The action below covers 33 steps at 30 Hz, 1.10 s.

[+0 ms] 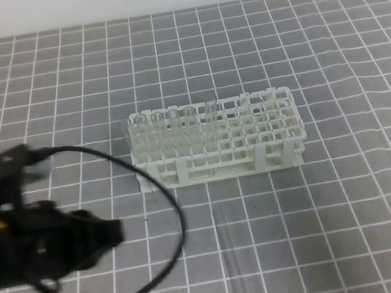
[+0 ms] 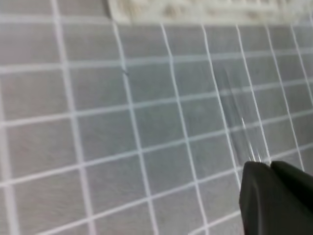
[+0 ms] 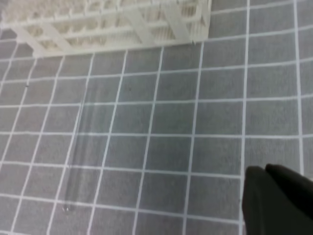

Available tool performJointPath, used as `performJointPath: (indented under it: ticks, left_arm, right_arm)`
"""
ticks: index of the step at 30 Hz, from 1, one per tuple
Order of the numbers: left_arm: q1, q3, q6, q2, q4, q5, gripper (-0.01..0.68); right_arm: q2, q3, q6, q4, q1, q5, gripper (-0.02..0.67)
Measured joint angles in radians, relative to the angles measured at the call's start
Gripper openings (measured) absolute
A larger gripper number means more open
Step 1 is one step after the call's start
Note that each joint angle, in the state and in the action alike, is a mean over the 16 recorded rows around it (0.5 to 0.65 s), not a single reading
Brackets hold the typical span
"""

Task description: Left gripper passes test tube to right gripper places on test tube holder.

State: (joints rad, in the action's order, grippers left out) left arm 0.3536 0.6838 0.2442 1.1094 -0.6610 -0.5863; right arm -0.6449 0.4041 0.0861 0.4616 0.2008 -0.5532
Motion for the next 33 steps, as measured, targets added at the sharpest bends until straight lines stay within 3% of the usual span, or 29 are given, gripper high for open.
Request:
performJointPath:
  ticks: [9, 18, 23, 33]
  left_arm:
    - [0.274, 0.142, -0.183, 0.269, 0.074, 0.002, -0.002]
    - [0.516, 0.393, -0.441, 0.460, 0.314, -0.135, -0.002]
    - [0.581, 0.504, -0.509, 0.525, 0.427, -0.212, 0.023]
    - [0.598, 0.596, -0.492, 0.632, 0.491, -0.287, 0.278]
  right_arm:
    - [-0.019, 0.001, 0.001, -0.007, 0.000, -0.022, -0.013]
    - [-0.019, 0.001, 0.002, -0.010, 0.000, -0.043, -0.013]
    - [-0.019, 0.001, 0.002, -0.010, 0.000, -0.054, -0.013]
    - [-0.019, 0.001, 0.002, -0.010, 0.000, -0.064, -0.013]
